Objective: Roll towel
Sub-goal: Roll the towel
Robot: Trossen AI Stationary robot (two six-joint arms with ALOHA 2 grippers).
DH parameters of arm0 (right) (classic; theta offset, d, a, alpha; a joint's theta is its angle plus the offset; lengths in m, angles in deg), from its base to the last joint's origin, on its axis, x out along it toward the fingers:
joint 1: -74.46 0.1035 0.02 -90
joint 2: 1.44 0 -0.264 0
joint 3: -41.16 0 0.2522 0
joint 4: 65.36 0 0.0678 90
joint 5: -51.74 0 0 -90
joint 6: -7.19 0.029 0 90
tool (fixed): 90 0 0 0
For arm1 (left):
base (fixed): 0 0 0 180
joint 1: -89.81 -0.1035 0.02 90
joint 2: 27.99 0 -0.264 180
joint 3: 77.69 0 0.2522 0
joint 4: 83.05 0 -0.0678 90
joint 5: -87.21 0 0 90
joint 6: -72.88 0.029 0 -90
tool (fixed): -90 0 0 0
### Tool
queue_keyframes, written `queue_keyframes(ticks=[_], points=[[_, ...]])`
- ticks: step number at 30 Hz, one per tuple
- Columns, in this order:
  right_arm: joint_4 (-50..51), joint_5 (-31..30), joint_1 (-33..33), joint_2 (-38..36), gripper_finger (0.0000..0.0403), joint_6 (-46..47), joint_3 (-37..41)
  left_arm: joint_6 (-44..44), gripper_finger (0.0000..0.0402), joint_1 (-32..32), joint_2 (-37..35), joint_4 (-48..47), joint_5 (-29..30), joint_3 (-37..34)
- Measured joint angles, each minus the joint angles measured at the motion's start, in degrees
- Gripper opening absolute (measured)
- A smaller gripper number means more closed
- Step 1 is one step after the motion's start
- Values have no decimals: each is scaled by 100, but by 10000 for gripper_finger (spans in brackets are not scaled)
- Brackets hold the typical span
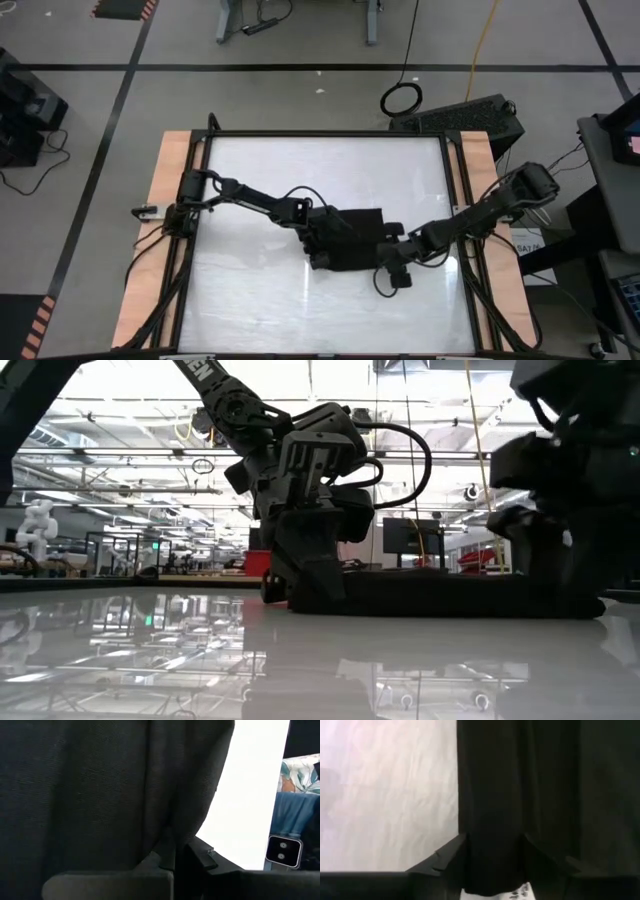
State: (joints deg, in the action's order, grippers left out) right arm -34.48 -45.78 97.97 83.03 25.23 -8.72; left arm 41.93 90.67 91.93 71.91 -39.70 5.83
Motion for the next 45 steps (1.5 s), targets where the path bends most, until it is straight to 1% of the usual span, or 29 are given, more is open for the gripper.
queue_keyframes(ticks=[3,8,9,10,13,17,20,23,25,29,31,34,36,37,40,41,42,43,45], points=[[-207,-33,112,31,127,415,137,-18,12,-7,2,12,-14,0],[-843,-12,345,-232,32,1120,559,-29,20,-7,2,21,-24,0],[-987,30,367,-324,18,1255,671,-29,22,-6,2,26,-28,0],[-1120,81,373,-428,12,1381,789,-29,24,-4,2,63,-54,0],[-1449,320,369,-739,19,1811,1159,-28,26,5,9,311,-105,3],[-1848,609,395,-1149,15,2343,1677,-53,39,91,-32,1139,-195,-24],[-2275,730,437,-1431,8,2701,2065,-142,73,161,-89,1769,-64,-35],[-2696,855,439,-1635,7,2948,2376,82,119,201,-263,2314,10,-9],[-2819,951,438,-1730,8,3091,2518,450,148,252,-379,2218,84,-15],[-2932,1114,435,-1828,10,3225,2651,1219,187,448,-662,1859,622,-22],[-2943,1246,435,-1860,10,3252,2675,1695,195,577,-823,1638,855,-14],[-2976,1386,424,-1859,10,3282,2682,2458,198,871,-963,1244,1360,-18],[-2989,1410,424,-1870,10,3343,2682,2942,199,1149,-1043,1179,1939,-13],[-3021,1443,424,-1870,10,3356,2684,3184,199,1306,-1107,1063,2353,-7],[-3131,1553,424,-1869,10,3380,2691,4043,199,1829,-1176,817,4059,-3],[-3168,1559,424,-1868,10,3384,2691,4377,199,1988,-1176,744,4522,-6],[-3193,1559,424,-1868,10,3396,2691,4666,199,2132,-1169,741,4809,-11],[-3199,1557,423,-1868,10,3428,2691,4921,199,2241,-1137,837,4934,-10],[-3199,1557,419,-1868,10,3463,2691,5185,199,2388,-1040,1013,4940,9]])
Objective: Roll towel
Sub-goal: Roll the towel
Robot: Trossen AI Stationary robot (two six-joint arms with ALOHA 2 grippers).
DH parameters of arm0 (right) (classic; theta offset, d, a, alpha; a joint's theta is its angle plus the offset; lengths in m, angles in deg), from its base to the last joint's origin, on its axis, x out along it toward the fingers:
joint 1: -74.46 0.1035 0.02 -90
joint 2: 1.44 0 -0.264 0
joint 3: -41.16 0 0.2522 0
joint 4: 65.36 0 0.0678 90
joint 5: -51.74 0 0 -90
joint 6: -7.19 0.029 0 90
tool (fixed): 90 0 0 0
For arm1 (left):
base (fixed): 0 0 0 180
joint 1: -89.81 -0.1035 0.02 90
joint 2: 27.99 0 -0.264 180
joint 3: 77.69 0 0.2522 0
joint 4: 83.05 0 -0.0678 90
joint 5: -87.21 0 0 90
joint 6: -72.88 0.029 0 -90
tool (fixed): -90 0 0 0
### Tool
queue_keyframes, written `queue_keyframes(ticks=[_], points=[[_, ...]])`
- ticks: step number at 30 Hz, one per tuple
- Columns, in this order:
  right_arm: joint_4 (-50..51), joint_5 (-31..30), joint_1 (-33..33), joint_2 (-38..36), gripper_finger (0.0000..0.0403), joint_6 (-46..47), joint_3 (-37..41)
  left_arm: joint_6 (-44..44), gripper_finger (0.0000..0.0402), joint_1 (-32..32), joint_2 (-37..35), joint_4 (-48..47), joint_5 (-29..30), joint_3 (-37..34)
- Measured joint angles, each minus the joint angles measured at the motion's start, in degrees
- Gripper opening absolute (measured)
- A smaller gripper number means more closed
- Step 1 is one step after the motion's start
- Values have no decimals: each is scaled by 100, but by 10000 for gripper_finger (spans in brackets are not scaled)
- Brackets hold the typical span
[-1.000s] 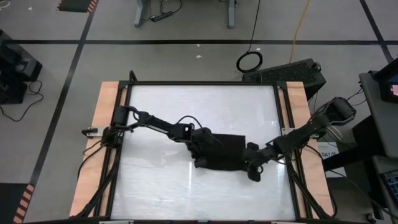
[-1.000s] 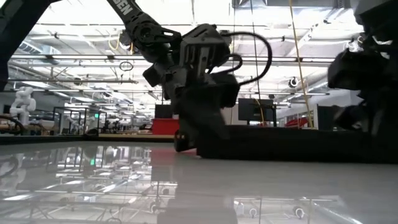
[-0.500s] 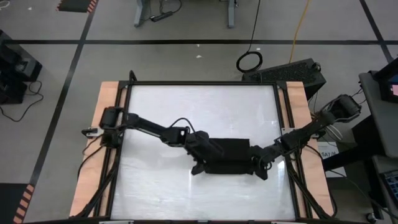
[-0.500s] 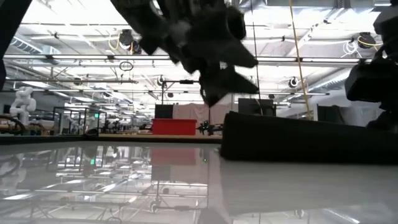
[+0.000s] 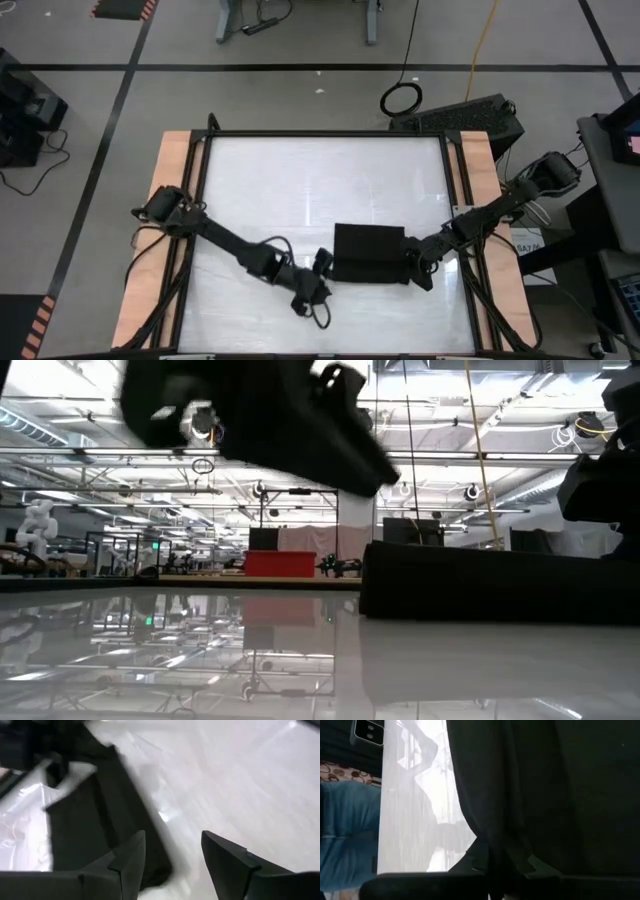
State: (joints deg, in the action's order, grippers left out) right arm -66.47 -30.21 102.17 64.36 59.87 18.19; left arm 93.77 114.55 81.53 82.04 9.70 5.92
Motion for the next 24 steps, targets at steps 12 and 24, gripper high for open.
queue_keyframes(ticks=[12,24], points=[[-134,63,-149,-2,11,110,-9,-337,199,-162,666,269,707,-11],[-422,131,-151,-2,11,217,-13,-239,199,-743,871,125,52,2]])
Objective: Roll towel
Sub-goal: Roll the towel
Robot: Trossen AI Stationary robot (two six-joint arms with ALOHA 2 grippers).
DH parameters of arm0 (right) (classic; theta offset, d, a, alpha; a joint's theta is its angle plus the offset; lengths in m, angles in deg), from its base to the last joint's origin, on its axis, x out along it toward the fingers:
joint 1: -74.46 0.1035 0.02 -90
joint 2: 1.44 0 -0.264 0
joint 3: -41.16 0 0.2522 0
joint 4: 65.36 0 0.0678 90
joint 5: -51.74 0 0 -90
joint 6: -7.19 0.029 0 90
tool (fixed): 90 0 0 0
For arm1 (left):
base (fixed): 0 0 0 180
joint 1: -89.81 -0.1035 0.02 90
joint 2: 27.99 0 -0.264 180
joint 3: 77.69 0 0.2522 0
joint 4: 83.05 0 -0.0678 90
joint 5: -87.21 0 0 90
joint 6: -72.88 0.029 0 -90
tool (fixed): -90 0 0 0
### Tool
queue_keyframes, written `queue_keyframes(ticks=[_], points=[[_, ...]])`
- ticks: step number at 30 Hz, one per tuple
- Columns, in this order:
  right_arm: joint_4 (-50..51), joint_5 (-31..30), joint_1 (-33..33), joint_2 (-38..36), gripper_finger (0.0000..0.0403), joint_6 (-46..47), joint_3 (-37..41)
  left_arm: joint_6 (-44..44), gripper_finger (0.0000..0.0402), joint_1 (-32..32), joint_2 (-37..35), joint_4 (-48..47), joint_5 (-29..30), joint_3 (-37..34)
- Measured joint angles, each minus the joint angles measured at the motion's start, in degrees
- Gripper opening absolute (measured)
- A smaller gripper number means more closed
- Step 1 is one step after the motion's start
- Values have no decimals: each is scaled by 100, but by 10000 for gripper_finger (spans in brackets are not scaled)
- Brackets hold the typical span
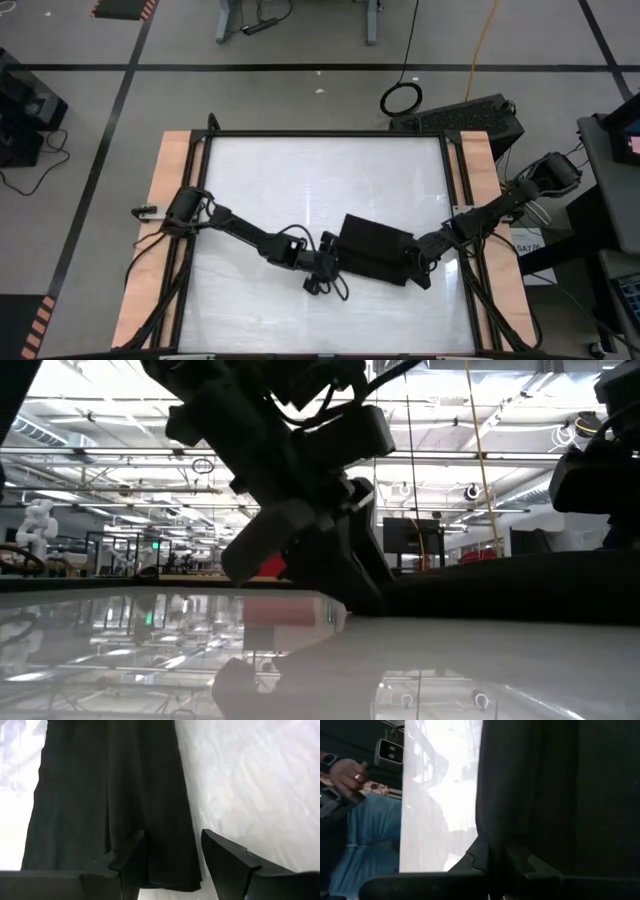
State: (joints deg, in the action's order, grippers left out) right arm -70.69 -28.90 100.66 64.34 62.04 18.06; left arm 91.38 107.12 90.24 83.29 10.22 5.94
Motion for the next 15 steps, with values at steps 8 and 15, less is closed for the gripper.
queue_keyframes(ticks=[8,15], points=[[-92,151,-2,0,14,0,-2,-293,124,-301,39,-76,-637,4],[-88,144,2,-28,98,-226,-99,-723,15,-443,37,-337,-1800,12]])
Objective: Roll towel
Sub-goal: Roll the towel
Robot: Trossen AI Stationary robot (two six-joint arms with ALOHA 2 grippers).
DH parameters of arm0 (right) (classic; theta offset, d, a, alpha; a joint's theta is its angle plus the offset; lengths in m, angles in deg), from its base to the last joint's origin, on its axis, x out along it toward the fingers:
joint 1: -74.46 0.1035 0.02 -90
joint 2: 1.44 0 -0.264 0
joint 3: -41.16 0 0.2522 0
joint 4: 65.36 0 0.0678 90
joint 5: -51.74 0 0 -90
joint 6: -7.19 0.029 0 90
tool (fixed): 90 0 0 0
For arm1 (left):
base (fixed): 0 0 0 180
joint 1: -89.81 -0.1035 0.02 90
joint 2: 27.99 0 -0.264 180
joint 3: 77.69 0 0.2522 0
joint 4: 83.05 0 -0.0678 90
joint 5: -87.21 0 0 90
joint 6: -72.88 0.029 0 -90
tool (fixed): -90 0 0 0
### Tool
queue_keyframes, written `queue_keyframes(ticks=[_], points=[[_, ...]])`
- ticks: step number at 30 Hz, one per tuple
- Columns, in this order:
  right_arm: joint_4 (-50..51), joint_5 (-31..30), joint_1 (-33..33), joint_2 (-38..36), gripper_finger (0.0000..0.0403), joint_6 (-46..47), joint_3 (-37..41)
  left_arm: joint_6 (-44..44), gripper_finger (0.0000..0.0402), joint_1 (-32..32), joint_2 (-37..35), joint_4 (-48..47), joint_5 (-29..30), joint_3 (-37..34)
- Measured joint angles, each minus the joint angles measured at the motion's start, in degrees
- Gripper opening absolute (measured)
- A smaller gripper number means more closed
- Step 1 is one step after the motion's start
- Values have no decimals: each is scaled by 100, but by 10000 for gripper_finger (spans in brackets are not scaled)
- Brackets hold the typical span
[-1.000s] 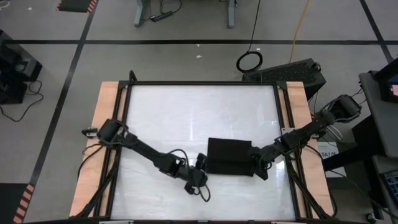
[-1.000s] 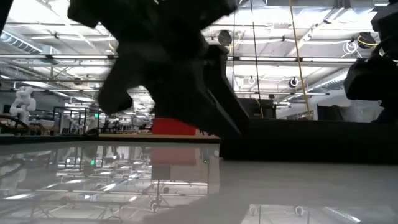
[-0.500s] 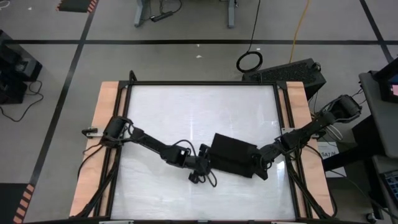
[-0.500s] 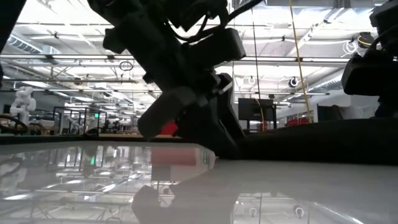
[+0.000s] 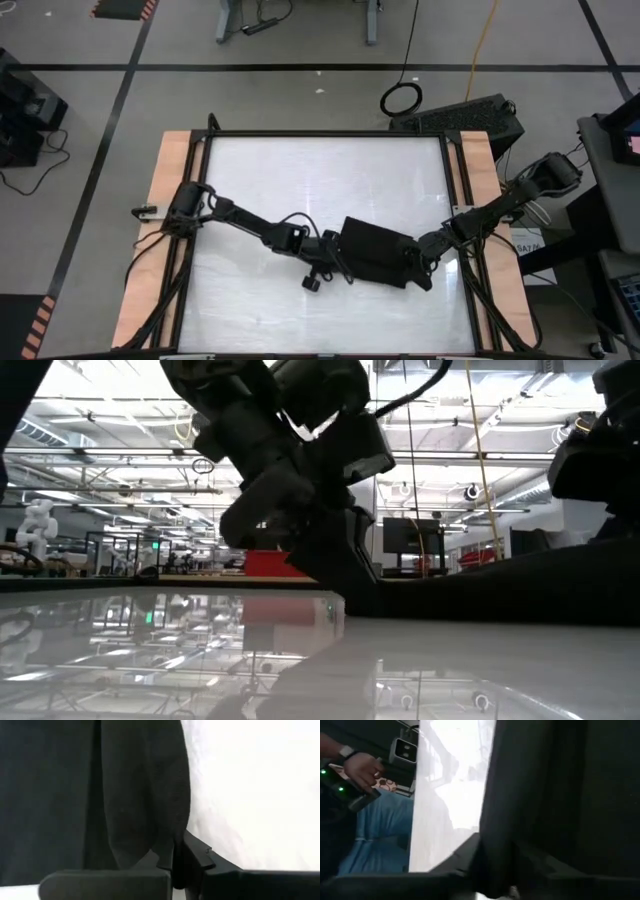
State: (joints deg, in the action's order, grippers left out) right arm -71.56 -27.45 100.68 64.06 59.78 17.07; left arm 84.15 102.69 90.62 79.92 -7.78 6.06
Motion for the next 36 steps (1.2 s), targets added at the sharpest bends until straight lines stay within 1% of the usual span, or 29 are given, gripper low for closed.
queue_keyframes(ticks=[2,5,7,10,12,14,17,19,23,26,28,33,36], points=[[67,7,2,-33,138,-94,-81,-347,14,-55,0,-3,-521,-1],[402,2,54,-137,187,-353,-320,-1063,12,-123,22,148,-1688,-18],[932,0,152,-218,204,-731,-632,-1541,12,-151,47,342,-2318,-33],[2007,-36,302,-303,210,-1515,-1271,-2112,11,-206,54,490,-2862,32],[2702,-200,397,-311,211,-2002,-1743,-2399,10,-273,43,549,-3048,81],[3251,-526,521,-311,212,-2368,-2168,-2602,10,-357,42,545,-3177,89],[3597,-1087,723,-293,212,-2755,-2627,-2914,10,-525,42,565,-3390,93],[3639,-1375,880,-272,212,-2831,-2763,-3060,10,-638,39,609,-3504,100],[3645,-1748,1214,-22,212,-2473,-2821,-3396,10,-827,85,854,-3740,104],[3488,-2019,1529,350,212,-2151,-2819,-3817,10,-935,245,1145,-3986,110],[3493,-2274,1751,611,212,-1922,-2827,-4023,10,-979,393,1246,-4033,126],[4183,-3090,2260,1212,208,-1367,-3131,-4193,10,-1031,606,1265,-4163,309],[4513,-3318,2486,1483,201,-1209,-3308,-4226,10,-1055,635,1259,-4212,349]])
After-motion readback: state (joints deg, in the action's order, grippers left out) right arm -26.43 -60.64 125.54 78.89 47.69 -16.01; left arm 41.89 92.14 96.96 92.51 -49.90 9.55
